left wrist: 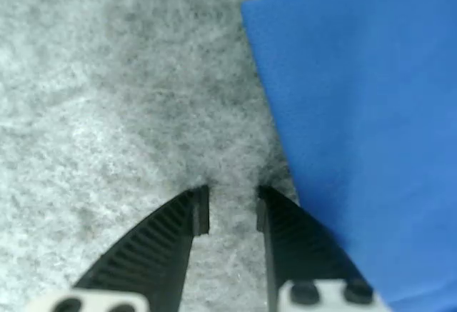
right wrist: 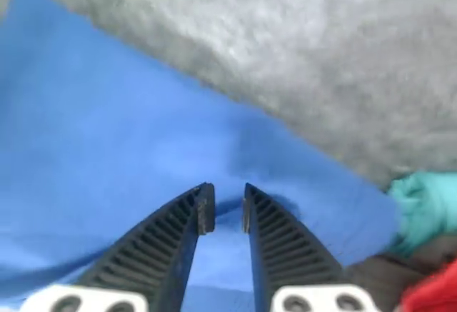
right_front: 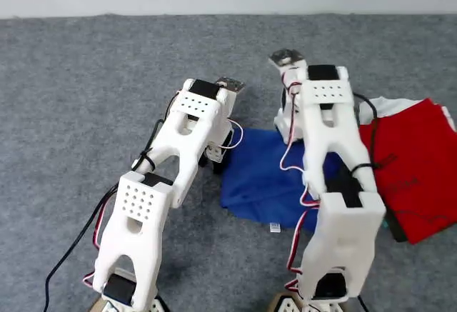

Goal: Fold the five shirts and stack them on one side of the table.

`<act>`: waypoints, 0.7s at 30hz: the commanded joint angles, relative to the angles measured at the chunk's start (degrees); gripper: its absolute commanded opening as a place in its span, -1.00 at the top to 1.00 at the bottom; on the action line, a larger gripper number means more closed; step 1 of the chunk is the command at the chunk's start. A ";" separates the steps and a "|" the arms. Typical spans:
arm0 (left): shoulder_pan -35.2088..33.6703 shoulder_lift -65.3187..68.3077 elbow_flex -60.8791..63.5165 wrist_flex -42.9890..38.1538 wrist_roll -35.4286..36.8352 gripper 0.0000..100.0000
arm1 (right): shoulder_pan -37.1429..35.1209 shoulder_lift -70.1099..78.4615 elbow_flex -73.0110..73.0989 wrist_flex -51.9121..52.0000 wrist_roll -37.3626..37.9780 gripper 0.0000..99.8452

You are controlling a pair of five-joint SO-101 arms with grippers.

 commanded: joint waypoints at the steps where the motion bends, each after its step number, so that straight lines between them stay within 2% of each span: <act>1: -2.37 1.58 0.40 -1.49 0.35 0.80 | 0.31 0.75 -2.37 4.44 -0.09 0.83; 9: -2.37 1.58 0.40 -1.49 0.35 0.80 | 2.24 -0.75 -2.11 15.96 0.00 0.83; 16: -2.37 1.58 0.40 -1.49 0.35 0.80 | 0.92 -12.35 11.87 15.60 0.00 0.83; 21: -2.37 1.58 0.40 -1.49 0.35 0.80 | 1.27 -20.18 28.92 7.96 2.64 0.83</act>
